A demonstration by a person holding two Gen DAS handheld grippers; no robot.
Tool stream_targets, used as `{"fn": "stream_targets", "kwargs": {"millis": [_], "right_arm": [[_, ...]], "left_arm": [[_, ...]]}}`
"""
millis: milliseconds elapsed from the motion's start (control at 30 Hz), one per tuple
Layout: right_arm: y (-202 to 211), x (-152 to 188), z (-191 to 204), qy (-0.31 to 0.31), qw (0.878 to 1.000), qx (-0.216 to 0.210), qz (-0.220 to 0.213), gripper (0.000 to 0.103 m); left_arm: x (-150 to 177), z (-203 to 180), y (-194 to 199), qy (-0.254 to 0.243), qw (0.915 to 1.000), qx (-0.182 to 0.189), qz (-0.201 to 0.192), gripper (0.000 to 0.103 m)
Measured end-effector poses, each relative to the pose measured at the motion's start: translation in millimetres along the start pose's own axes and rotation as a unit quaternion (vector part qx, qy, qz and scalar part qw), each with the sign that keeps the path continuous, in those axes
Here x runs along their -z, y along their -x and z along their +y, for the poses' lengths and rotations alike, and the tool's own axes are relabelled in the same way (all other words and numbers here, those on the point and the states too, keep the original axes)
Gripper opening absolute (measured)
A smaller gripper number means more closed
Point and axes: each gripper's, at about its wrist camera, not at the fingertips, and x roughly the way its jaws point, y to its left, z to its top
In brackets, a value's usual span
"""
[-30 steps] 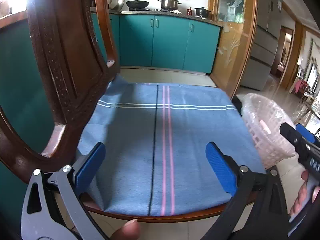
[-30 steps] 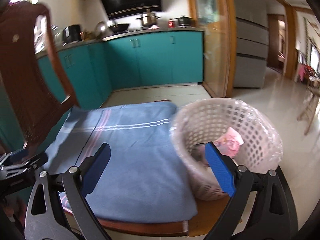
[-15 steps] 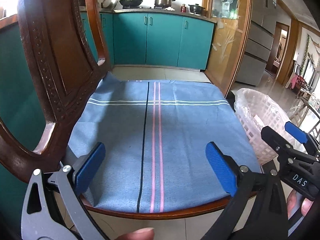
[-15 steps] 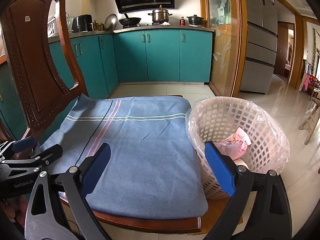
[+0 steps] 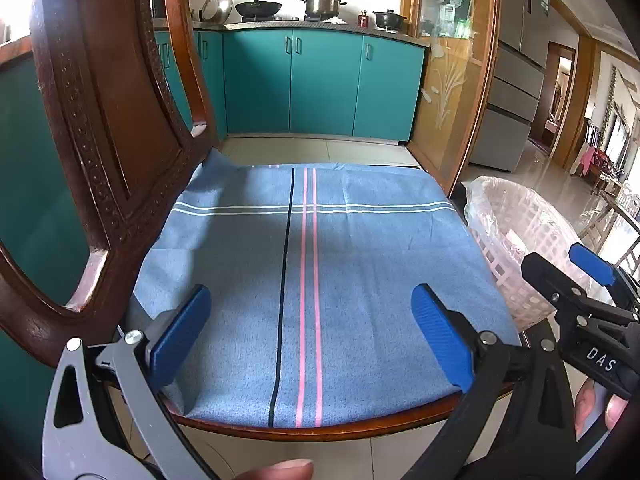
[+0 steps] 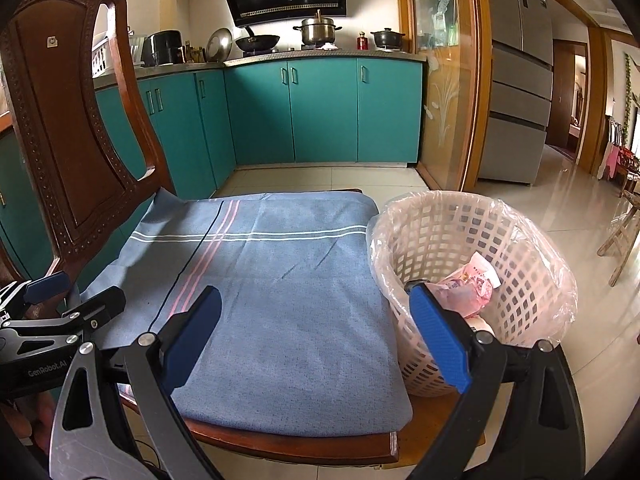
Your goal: Collect trash
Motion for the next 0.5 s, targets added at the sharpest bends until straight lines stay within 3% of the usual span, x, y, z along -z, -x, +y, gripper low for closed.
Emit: {"fn": "stream_targets", "kwargs": {"millis": [500], "right_arm": [[0.2,0.1,-1.1,-0.001,1.000,0.001,0.001,0.093]], "left_arm": [[0.5,-2.0,0.1,-0.002,1.0000,0.004,0.001,0.100]]}}
